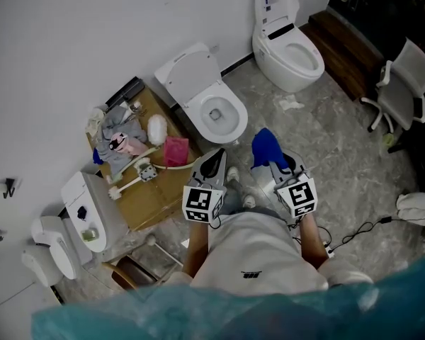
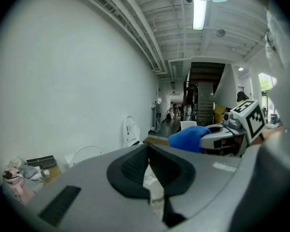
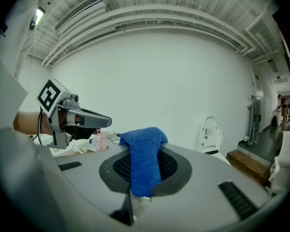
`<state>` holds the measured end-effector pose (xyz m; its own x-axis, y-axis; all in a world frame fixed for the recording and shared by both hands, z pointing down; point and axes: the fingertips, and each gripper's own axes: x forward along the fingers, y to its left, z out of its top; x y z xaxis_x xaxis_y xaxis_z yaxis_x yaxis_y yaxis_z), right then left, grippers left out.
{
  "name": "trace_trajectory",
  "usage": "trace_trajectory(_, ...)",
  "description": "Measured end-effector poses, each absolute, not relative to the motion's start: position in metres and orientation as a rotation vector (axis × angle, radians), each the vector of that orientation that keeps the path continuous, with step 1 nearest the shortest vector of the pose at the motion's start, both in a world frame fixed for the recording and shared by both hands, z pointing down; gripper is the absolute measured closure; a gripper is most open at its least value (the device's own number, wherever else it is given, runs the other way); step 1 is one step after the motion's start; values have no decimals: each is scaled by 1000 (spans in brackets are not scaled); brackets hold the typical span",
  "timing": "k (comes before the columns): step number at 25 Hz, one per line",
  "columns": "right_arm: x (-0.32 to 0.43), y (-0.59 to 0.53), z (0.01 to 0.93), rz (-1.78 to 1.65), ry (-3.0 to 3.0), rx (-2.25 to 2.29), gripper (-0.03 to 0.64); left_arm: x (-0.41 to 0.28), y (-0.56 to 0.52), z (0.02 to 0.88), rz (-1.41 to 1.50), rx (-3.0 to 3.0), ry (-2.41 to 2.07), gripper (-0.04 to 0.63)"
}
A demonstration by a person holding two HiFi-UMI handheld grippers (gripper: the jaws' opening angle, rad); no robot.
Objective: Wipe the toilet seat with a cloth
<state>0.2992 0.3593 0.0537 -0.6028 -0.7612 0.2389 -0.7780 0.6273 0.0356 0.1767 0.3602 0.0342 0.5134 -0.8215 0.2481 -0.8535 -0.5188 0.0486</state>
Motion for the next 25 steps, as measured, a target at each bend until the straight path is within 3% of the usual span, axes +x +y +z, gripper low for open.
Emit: trace_trajectory(25, 221, 145, 89, 155, -2552, 1132, 594, 117, 148, 95, 293, 2454, -1395, 586)
